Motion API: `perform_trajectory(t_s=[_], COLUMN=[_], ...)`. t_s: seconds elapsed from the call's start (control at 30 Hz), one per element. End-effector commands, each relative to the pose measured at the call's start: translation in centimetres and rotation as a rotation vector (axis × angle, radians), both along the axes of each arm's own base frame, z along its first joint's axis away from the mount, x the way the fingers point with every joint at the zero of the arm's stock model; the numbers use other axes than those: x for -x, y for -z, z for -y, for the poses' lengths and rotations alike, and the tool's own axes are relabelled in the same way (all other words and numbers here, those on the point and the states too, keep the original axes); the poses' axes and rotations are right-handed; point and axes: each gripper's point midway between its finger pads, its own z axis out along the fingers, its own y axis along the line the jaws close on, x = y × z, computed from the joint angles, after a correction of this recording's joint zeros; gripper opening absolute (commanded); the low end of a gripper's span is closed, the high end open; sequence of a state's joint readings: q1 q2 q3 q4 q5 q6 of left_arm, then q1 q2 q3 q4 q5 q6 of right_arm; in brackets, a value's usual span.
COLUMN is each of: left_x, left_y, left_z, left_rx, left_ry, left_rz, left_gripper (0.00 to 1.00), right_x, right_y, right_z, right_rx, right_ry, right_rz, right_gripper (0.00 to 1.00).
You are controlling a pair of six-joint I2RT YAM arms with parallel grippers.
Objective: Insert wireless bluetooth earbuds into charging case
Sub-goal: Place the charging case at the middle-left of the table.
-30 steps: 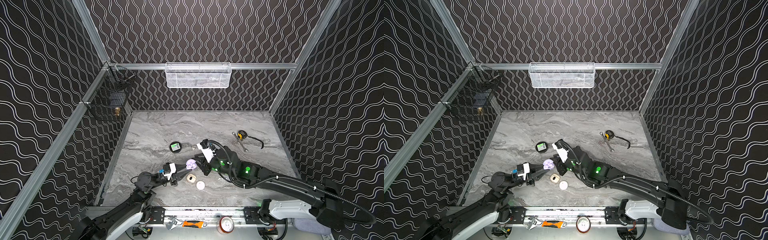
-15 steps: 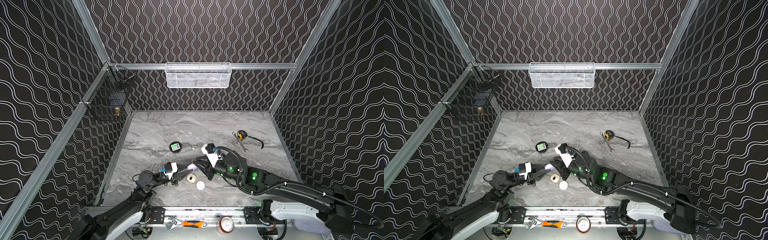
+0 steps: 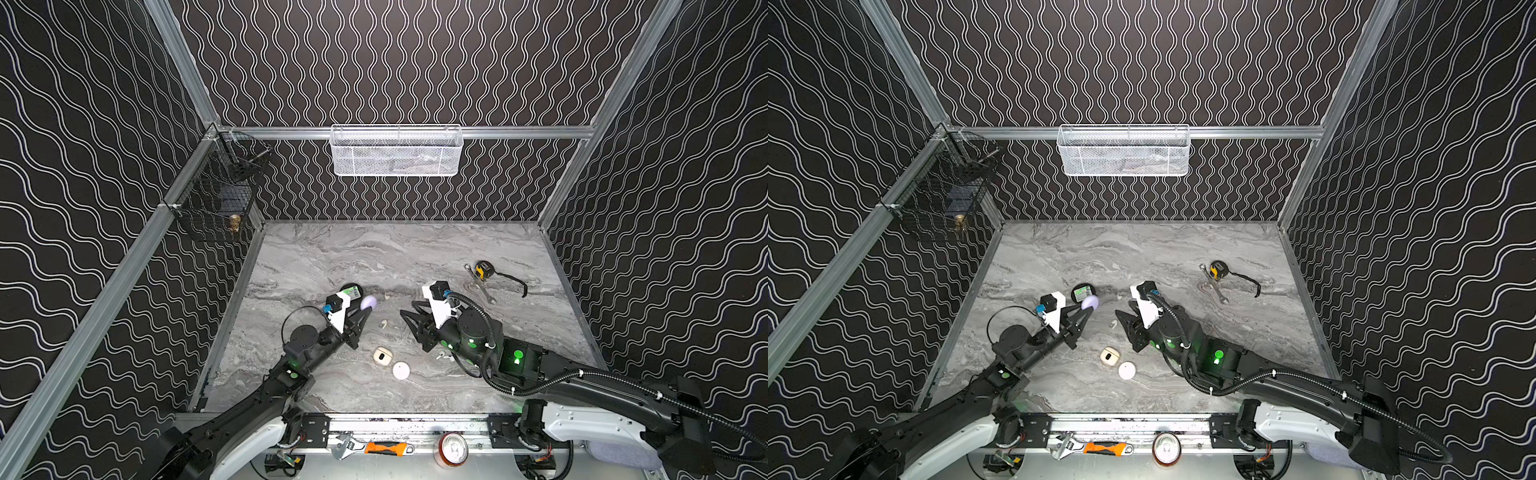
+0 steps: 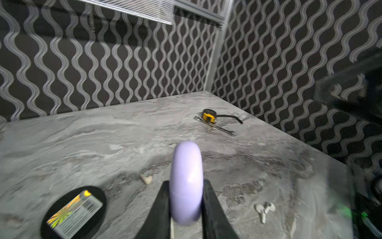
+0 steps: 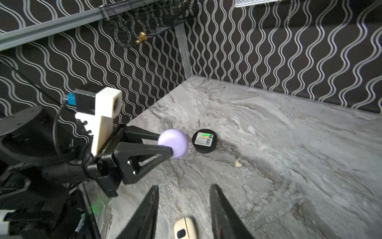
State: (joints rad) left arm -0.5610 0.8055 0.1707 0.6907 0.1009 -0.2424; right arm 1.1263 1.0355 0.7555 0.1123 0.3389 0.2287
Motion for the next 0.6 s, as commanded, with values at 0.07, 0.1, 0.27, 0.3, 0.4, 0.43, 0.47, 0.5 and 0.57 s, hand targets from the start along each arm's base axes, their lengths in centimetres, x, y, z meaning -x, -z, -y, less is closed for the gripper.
perform_trajectory(t_s=[0.07,0.1,0.27,0.3,0.4,0.43,0.47,0.5,0.57], left_x=[-2.8,-3.1,-4.6,-4.9,-5.5,-5.7,-6.0,-6.2,-6.7], left_y=[3.6,4.4,7.5,8.3,10.7,11.1,11.5,12.0,12.8], left_z=[-5.9,-6.4,-7.6,-8.4,-11.0,-11.4,-11.6,-11.8,-12.2], left_rx=[0.027,0.002,0.012,0.035,0.115,0.138,0.149,0.150,0.156], left_ry=[-0.381,-0.404,-0.405,-0.415,-0.465,-0.456,-0.445,-0.450,-0.452], left_rz=[-0.245,-0.292,-0.489,-0.522,-0.619,-0.640,-0.655,-0.677,-0.710], left_gripper=[0.00,0.00,0.00,0.00,0.00,0.00,0.00,0.00,0.00], right_x=[-1.7,-1.8,-1.8,-1.7,-1.5,-1.4,-1.5,-1.5,-1.5], right_y=[1.6,1.9,4.1,4.7,6.6,7.3,8.0,8.7,9.7], right_z=[1.5,1.5,1.1,1.0,0.3,0.1,-0.1,-0.2,-0.7], right_rx=[0.023,0.034,0.070,0.080,0.104,0.120,0.137,0.155,0.190], right_ry=[0.144,0.154,0.153,0.150,0.126,0.121,0.125,0.127,0.117], right_rz=[-0.047,-0.060,-0.120,-0.136,-0.183,-0.199,-0.216,-0.231,-0.259], right_gripper=[0.47,0.47,0.49,0.49,0.50,0.50,0.50,0.49,0.49])
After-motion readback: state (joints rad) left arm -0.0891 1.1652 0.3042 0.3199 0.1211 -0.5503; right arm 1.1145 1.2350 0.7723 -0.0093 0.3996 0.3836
